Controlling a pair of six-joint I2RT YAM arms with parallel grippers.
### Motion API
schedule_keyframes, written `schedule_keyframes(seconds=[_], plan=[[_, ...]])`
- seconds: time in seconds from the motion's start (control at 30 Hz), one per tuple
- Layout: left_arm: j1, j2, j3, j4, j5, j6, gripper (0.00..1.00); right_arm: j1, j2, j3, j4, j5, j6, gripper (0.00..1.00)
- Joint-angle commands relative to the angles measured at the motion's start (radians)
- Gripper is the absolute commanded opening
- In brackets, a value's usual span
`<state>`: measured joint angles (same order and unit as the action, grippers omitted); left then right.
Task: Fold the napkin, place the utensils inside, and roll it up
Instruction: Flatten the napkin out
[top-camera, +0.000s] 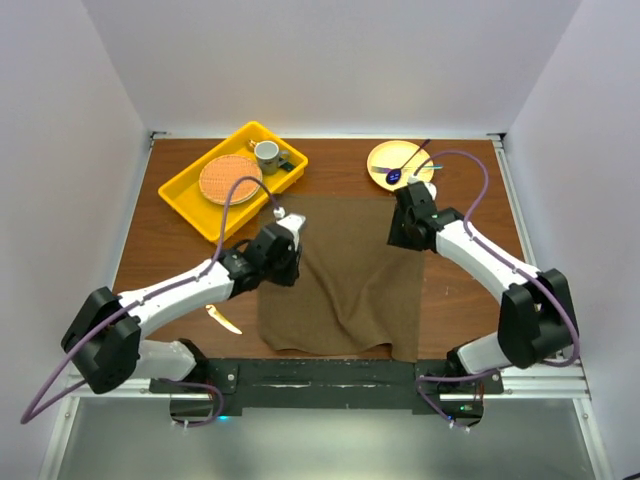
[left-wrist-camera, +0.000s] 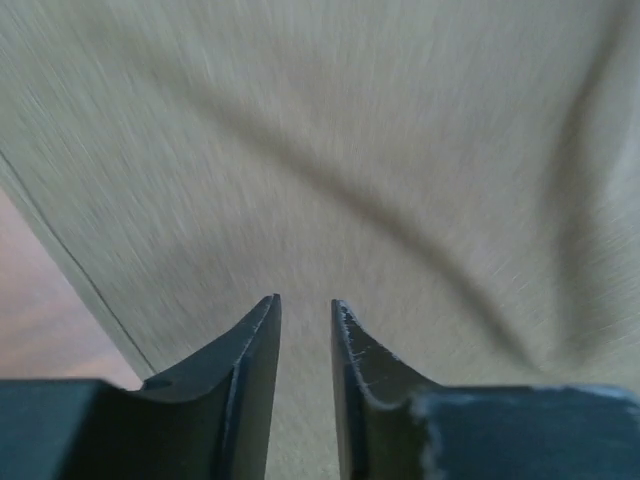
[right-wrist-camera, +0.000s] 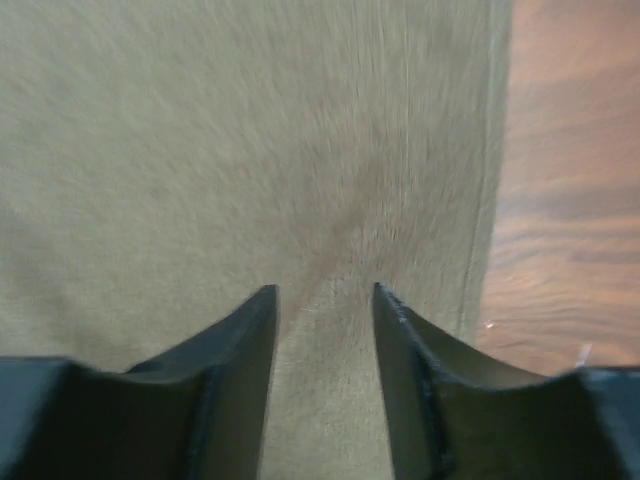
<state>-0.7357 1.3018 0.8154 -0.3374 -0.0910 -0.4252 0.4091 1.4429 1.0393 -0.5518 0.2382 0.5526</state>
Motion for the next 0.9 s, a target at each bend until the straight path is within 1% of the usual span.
schedule_keyframes(seconds=[0.0, 0.03, 0.07, 0.23, 0.27, 0.4, 0.47, 0.57, 0.6, 0.73, 0.83, 0.87], plan=[[-0.073, -0.053, -0.119, 0.127, -0.096, -0.116, 0.27, -0.001, 0.034, -0.085, 0.108, -0.025, 0.17, 0.35], [-0.096, -0.062, -0.136, 0.133, -0.117, -0.125, 0.27, -0.001, 0.06, -0.09, 0.11, 0.036, 0.19, 0.33], [-0.106, -0.067, -0.148, 0.136, -0.13, -0.141, 0.27, -0.003, 0.076, -0.093, 0.124, 0.062, 0.217, 0.33], [-0.148, -0.065, -0.231, 0.144, -0.156, -0.178, 0.27, -0.01, 0.209, -0.056, 0.109, 0.121, 0.256, 0.36], [-0.155, -0.068, -0.266, 0.158, -0.162, -0.199, 0.27, -0.013, 0.25, -0.045, 0.087, 0.165, 0.27, 0.36], [-0.186, -0.069, -0.34, 0.198, -0.159, -0.242, 0.27, -0.049, 0.31, -0.03, 0.082, 0.185, 0.286, 0.38], [-0.205, -0.065, -0.363, 0.208, -0.159, -0.267, 0.27, -0.073, 0.323, -0.028, 0.067, 0.226, 0.297, 0.38], [-0.254, -0.061, -0.374, 0.231, -0.145, -0.303, 0.27, -0.119, 0.347, -0.016, 0.023, 0.274, 0.309, 0.4], [-0.286, -0.055, -0.372, 0.236, -0.142, -0.314, 0.27, -0.133, 0.358, -0.004, 0.007, 0.292, 0.31, 0.4], [-0.363, -0.029, -0.329, 0.236, -0.147, -0.36, 0.28, -0.156, 0.327, 0.005, -0.02, 0.335, 0.277, 0.4], [-0.399, -0.039, -0.274, 0.195, -0.161, -0.374, 0.28, -0.156, 0.282, 0.008, -0.005, 0.337, 0.18, 0.48], [-0.403, -0.05, -0.245, 0.161, -0.165, -0.374, 0.28, -0.155, 0.269, 0.017, 0.0, 0.329, 0.109, 0.53]])
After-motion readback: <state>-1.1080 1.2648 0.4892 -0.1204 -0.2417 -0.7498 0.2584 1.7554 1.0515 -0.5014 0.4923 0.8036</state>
